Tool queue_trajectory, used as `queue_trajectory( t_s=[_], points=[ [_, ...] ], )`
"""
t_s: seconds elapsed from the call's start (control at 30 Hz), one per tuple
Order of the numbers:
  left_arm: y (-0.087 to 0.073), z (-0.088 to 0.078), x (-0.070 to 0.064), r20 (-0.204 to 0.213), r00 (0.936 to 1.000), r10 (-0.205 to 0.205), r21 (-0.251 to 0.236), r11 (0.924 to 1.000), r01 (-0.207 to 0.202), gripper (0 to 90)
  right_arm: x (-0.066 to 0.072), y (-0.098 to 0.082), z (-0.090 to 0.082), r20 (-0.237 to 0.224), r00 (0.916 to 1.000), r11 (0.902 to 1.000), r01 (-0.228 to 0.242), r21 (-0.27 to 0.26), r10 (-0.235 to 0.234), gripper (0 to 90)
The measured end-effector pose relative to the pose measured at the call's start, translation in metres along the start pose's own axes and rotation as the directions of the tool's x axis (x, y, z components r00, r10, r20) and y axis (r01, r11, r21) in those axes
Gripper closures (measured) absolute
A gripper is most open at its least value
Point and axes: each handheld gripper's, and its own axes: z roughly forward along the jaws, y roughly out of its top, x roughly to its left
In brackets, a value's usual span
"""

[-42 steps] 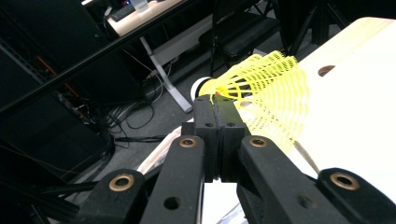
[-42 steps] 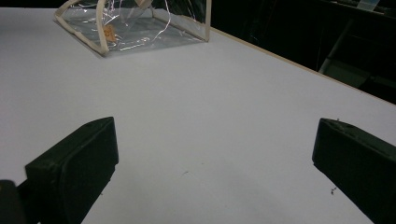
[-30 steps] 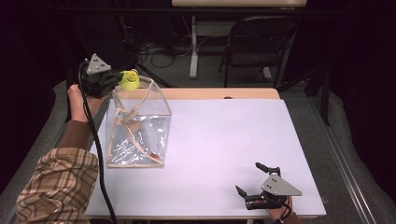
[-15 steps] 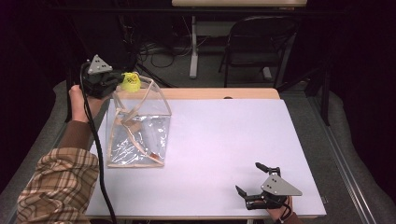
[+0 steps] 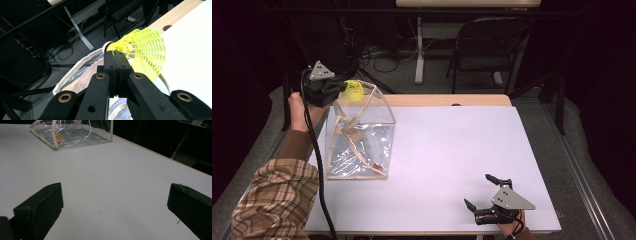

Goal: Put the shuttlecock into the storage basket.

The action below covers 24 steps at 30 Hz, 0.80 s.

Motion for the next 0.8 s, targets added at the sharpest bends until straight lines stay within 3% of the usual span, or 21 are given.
queue_trajectory(
  t_s=[0.8],
  points=[
    [-0.009, 0.012, 0.001, 0.018, 0.9992, -0.035, 0.027, 0.999, 0.034, 89.9, 0.0, 0.0, 0.0, 0.001, 1.0, 1.0, 0.0, 0.001, 0.0, 0.0]
  ],
)
